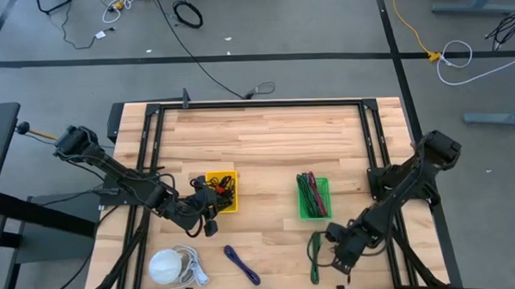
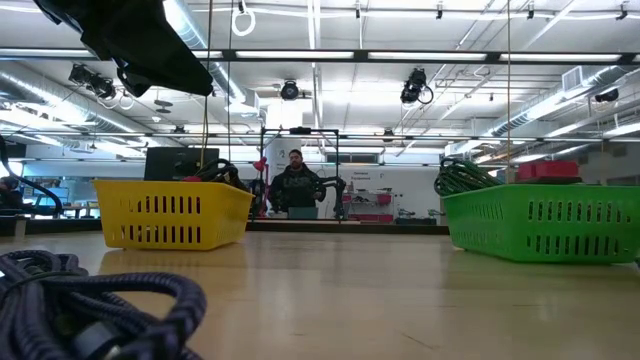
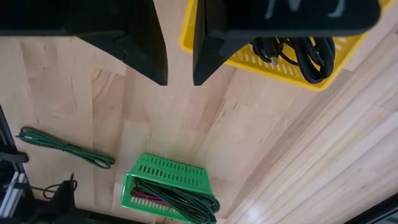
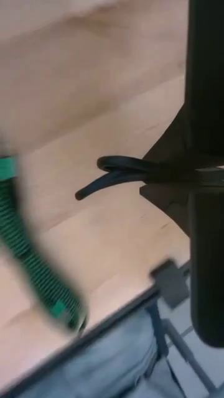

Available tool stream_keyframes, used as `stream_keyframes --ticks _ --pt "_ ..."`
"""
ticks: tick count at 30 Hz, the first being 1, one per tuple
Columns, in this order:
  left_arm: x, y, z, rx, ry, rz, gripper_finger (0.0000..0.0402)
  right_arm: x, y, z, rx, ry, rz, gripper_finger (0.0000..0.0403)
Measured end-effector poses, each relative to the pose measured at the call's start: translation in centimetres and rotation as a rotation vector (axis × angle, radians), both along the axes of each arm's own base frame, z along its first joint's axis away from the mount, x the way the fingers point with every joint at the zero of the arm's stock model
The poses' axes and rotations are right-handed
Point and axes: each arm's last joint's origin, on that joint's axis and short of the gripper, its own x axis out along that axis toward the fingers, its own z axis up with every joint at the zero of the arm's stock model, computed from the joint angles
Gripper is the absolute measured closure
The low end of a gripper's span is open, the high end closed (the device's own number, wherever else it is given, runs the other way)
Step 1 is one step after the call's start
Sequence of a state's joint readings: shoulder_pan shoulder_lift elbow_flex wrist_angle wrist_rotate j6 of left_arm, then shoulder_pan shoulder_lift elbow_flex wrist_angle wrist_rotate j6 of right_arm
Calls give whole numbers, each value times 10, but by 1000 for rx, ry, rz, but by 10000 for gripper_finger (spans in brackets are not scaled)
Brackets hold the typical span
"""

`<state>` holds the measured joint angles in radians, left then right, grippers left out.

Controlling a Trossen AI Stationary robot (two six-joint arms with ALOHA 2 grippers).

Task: Pick & Place USB Port
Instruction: Put the black charger cable into the yellow bin

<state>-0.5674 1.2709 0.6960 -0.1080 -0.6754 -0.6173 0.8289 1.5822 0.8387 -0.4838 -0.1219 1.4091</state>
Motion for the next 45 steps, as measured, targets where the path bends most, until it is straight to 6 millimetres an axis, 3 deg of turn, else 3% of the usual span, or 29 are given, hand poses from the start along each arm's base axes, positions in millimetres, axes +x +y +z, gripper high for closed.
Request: stream_keyframes --ticks 5,11,17,21,25,35,45 --pt "0 0 0 -1 0 1 321 18 -10 34 11 -183 20 392" --pt "1 0 1 -4 -12 3 321 50 -17 98 -86 -504 177 392" --pt "3 -1 5 25 -50 -11 321 73 -28 163 -361 -822 234 392" --pt "7 -4 13 62 -116 -55 321 84 -36 188 -601 -978 225 392" --pt "12 -8 26 103 -222 -125 321 96 -45 202 -730 -1100 175 390" --pt "20 -12 66 207 -589 -366 321 127 -62 215 -681 -1313 231 392" --pt "28 -2 65 249 -600 -344 321 149 -68 202 -662 -1345 294 392"
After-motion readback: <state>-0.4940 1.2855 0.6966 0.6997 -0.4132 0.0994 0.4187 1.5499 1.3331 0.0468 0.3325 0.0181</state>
